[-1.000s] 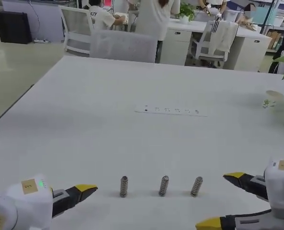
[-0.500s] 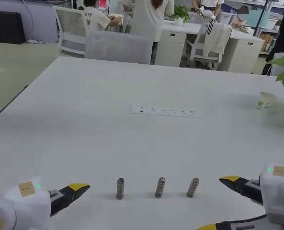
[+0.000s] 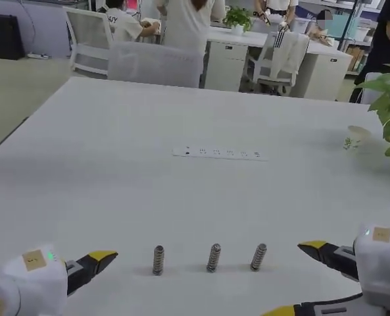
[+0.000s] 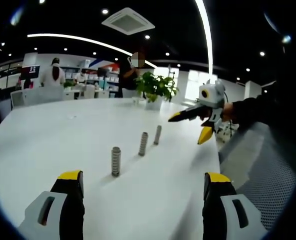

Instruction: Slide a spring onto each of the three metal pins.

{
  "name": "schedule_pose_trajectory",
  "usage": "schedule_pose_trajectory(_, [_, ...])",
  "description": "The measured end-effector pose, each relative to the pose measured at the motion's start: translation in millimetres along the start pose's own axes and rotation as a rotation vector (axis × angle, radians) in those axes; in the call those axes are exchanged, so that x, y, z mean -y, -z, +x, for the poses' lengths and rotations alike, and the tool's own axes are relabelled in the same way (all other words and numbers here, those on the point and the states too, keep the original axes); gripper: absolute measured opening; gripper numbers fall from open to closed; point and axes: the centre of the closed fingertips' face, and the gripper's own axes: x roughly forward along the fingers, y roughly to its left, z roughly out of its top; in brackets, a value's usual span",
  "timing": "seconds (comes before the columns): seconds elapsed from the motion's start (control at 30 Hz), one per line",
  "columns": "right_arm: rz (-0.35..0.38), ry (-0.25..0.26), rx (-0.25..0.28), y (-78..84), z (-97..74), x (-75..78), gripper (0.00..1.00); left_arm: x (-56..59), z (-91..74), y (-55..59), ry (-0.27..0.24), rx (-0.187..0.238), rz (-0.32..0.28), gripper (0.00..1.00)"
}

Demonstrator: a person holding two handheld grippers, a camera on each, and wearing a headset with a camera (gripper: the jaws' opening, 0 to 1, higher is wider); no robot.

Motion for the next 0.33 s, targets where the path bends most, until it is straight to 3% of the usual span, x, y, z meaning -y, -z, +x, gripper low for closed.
schedule_pose_trajectory(0.33, [0.007,-0.006,0.014,-2.1,0.2,-0.8,0.96,-1.6,-2.0,1.0,-0.021,-0.002,-0.01,0.98])
